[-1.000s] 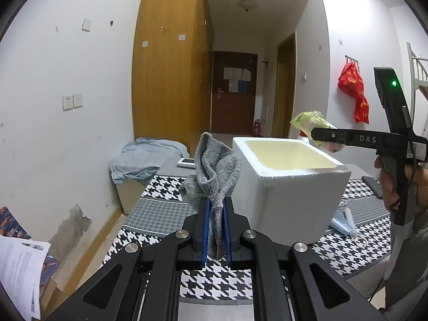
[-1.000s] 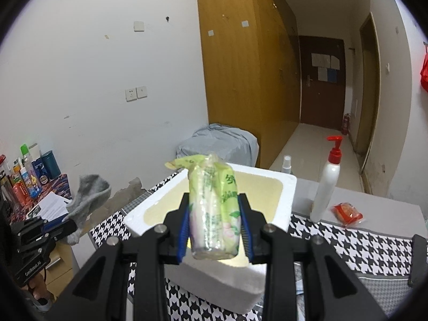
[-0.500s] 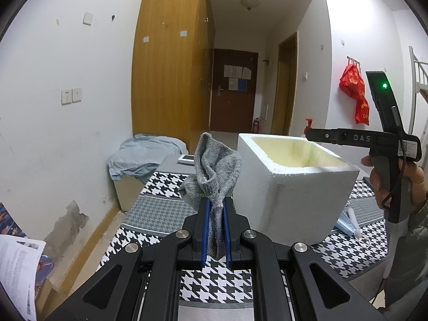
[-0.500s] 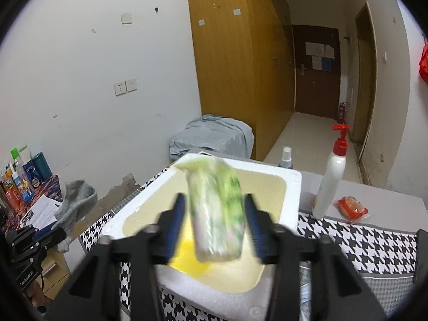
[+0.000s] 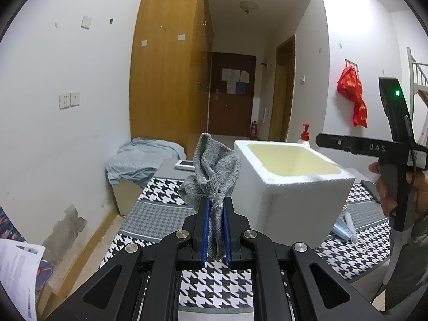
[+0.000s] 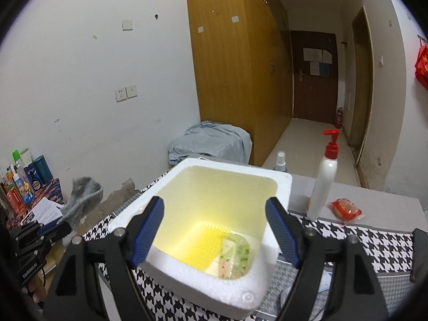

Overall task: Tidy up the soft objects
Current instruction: 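Carry the grey sock with the left gripper over the foam box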

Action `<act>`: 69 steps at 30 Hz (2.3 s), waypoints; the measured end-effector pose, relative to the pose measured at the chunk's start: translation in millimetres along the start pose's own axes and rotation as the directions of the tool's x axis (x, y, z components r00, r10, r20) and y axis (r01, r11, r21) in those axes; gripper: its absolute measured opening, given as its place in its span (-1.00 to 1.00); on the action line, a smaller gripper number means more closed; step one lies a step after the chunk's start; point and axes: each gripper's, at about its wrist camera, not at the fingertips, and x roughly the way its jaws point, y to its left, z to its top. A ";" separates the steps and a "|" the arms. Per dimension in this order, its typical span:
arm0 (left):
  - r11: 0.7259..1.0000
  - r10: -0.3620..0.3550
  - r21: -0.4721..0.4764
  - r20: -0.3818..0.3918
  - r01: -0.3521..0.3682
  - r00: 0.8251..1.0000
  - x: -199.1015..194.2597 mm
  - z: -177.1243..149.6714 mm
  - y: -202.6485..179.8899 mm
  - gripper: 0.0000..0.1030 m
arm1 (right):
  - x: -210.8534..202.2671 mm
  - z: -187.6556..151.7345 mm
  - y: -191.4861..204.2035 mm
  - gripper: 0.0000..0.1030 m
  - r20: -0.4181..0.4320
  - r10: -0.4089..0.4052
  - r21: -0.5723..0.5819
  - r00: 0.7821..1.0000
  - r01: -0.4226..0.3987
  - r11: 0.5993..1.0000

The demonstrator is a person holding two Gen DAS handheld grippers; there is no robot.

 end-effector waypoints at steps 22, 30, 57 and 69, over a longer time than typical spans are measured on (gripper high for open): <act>0.995 -0.085 0.058 0.048 0.082 0.995 0.5 32.4 -27.0 -0.80 | -37.8 -26.7 -34.4 1.00 0.027 -0.082 -0.003 0.996 0.082 0.997; 0.989 -0.127 0.083 0.056 0.122 0.990 4.5 41.1 -42.4 -0.80 | -50.2 -33.6 -46.8 0.99 0.031 -0.097 0.012 0.995 0.097 0.995; 0.963 -0.242 0.117 -0.013 0.241 0.970 52.2 61.7 -81.2 -0.80 | -77.1 -70.4 -88.7 1.00 0.014 -0.204 0.074 0.979 0.203 0.976; 0.950 -0.280 0.129 -0.043 0.284 0.959 68.8 65.5 -97.5 -0.80 | -85.4 -83.3 -101.5 0.99 0.001 -0.237 0.106 0.971 0.236 0.966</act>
